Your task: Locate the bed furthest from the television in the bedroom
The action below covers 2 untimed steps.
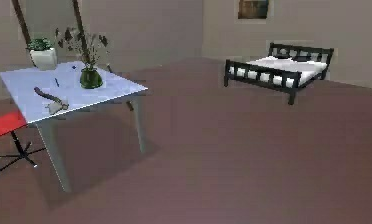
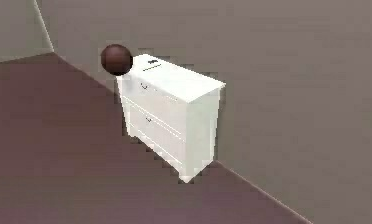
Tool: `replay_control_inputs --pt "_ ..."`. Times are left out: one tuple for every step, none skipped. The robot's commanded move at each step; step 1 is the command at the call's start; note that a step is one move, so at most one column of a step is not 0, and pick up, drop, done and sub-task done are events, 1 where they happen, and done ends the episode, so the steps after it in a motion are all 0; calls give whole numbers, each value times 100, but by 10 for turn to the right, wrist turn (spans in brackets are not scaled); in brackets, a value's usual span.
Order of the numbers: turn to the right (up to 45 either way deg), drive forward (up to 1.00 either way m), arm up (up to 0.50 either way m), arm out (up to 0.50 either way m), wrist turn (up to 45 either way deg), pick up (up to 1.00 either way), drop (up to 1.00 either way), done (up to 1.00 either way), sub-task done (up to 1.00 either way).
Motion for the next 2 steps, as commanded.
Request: replay_control_inputs --pt "-450 0 0 0 0 0 0 0 0" --pt "-450 0 0 0 0 0 0 0 0"
